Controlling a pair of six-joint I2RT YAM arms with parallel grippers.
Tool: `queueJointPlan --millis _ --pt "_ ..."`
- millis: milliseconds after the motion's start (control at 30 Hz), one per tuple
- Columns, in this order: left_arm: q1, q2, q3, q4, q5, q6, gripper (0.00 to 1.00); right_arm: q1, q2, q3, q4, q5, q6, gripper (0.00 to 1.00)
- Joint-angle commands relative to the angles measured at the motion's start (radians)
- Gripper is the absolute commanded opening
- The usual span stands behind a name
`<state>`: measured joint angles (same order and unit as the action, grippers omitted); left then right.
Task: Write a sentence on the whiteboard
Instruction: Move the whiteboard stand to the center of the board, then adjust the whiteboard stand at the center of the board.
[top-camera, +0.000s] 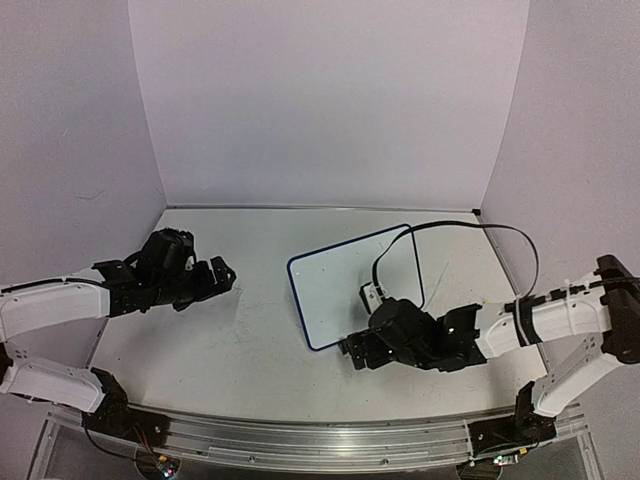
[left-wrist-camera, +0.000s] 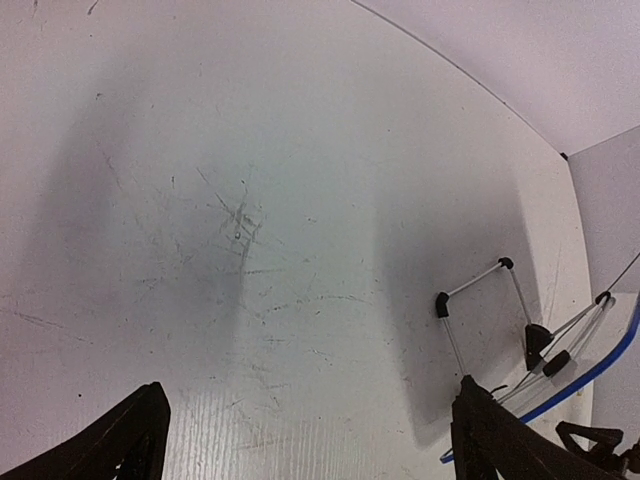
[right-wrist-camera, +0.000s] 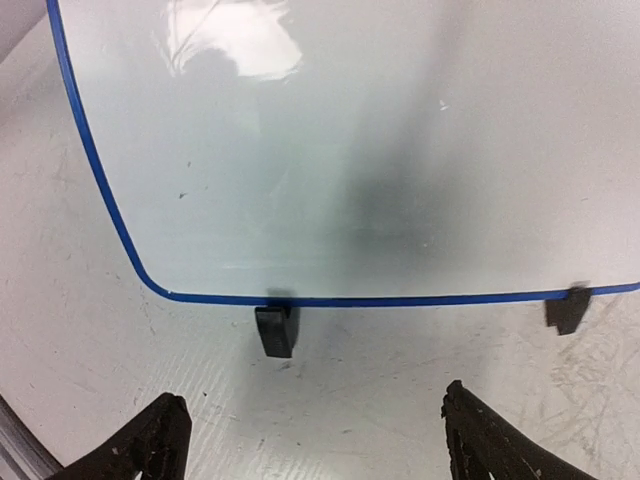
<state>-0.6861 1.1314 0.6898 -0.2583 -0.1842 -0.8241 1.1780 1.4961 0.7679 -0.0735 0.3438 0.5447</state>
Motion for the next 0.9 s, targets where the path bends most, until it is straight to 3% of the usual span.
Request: queueJointPlan --millis 0,200,267,467,800,867 --pt "0.003 0.024 0.053 0.063 0.026 -0.011 0.99 -0.136 -0.129 -0.067 -0.017 0.046 -0.017 0.89" --pt "0.003 0.001 0.034 0.080 0.068 -0.032 0.99 -0.424 -0.182 -0.136 0.081 -0.140 -0.111 0.88" --pt "0.004 -0.020 0.018 0.087 0.068 -0.035 0.99 -0.469 -0.173 -0.150 0.132 -0.224 -0.161 0.86" --pt "0.003 -0.009 0.038 0.089 0.091 -0.022 0.99 -0.474 -0.046 -0.091 0.159 -0.239 -0.209 0.77" --pt "0.003 0.029 0.035 0.137 0.162 -0.051 0.99 -0.474 0.080 -0.028 0.148 -0.262 -0.171 0.47" --pt "0.003 0.034 0.030 0.149 0.176 -0.057 0.99 -0.474 0.094 -0.021 0.147 -0.279 -0.174 0.45"
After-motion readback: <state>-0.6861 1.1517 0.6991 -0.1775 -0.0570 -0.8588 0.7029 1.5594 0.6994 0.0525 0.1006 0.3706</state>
